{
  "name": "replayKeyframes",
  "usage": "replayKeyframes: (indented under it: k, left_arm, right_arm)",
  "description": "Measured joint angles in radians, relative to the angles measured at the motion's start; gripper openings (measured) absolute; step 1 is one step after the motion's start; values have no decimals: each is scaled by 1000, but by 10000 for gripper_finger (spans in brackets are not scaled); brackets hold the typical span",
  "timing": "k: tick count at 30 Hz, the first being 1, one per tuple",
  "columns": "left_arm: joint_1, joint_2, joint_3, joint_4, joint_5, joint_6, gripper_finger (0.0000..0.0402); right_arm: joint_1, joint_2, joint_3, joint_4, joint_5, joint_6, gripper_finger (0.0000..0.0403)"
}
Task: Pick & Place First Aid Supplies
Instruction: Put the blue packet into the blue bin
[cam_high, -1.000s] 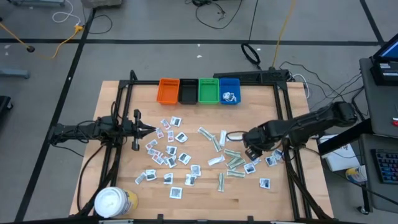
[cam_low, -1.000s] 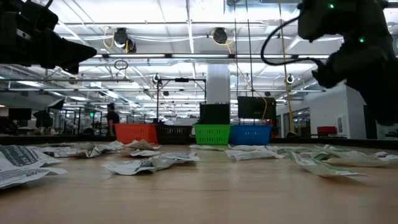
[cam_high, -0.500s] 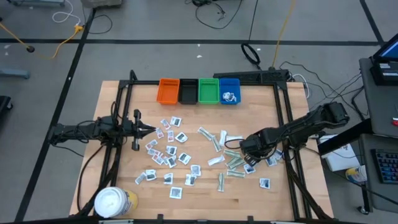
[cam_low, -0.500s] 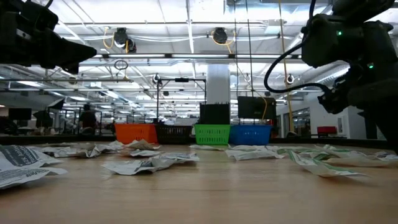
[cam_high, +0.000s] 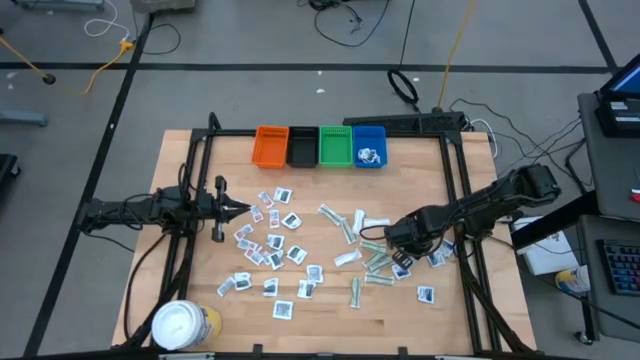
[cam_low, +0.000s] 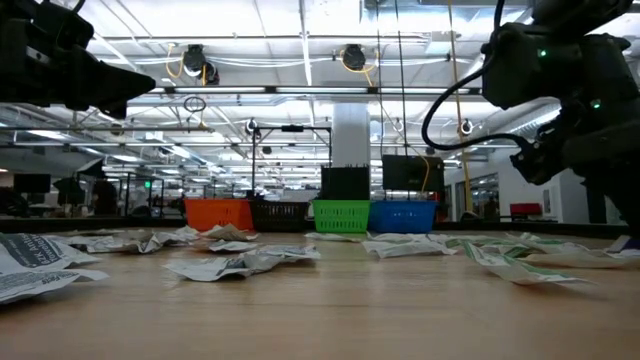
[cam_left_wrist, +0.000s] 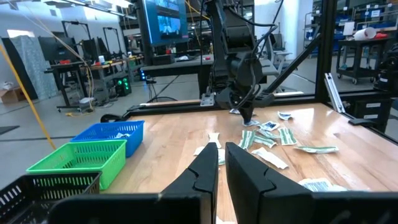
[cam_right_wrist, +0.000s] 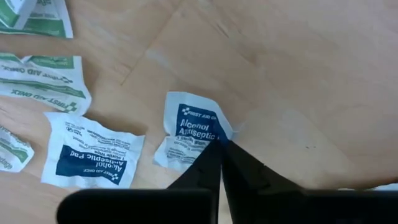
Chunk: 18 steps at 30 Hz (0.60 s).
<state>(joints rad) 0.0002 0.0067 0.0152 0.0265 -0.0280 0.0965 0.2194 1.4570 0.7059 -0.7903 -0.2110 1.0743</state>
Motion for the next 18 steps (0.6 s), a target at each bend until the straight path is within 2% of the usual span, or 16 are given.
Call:
replayKeyframes:
  k: [18]
  left_arm:
    - [0,0,0,0,0,0,37]
  right_arm:
    - [-110,-69,300,-378,27,-332,0]
